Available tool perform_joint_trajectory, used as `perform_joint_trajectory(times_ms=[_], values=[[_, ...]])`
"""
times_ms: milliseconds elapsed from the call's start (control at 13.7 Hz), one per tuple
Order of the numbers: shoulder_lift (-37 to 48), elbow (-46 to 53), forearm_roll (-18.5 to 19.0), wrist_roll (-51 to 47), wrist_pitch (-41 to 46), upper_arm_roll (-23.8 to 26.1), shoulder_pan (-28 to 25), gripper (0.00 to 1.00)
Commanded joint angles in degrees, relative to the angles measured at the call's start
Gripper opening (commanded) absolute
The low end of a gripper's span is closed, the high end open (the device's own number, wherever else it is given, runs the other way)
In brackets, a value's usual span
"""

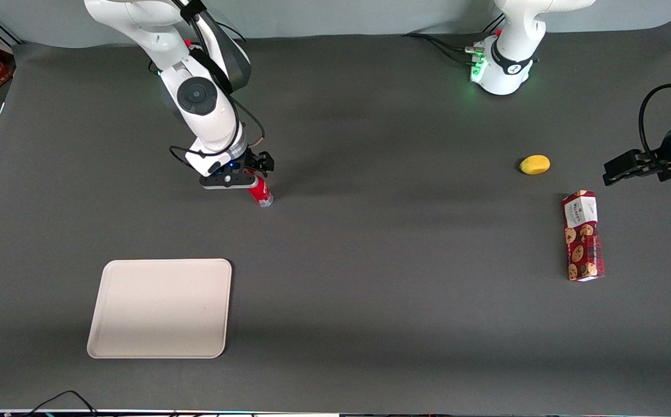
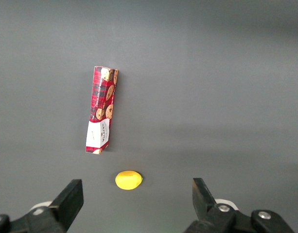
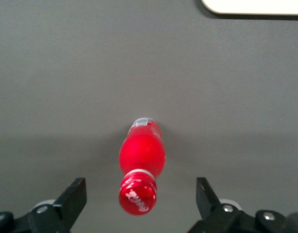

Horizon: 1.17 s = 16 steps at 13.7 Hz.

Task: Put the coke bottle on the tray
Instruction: 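Close the right gripper around the bottle's neck, then lift the bottle and carry it toward the white tray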

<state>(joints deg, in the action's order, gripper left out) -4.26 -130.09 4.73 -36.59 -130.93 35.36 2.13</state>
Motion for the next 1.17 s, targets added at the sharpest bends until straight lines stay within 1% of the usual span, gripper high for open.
perform_joint_trajectory(times_ms=[0,146,365,438,510,583,875,1094], values=[[-1.6,-0.5,2.1,-2.7,-2.7,0.3,0.0,1.00],[-2.2,-1.4,2.1,-2.7,-4.8,0.2,0.0,0.98],[-2.7,-1.7,2.1,-2.7,-5.3,0.2,0.0,0.88],[-2.7,-1.8,2.1,-2.7,-5.3,0.2,0.0,0.79],[-2.7,-2.0,2.1,-2.7,-5.3,0.2,0.0,0.65],[-2.7,-2.0,2.1,-2.7,-5.3,0.3,0.0,0.50],[-2.0,-1.9,2.1,-2.7,-4.9,0.3,0.1,0.00],[-0.6,-1.2,2.0,-3.0,-3.8,0.2,0.3,0.00]])
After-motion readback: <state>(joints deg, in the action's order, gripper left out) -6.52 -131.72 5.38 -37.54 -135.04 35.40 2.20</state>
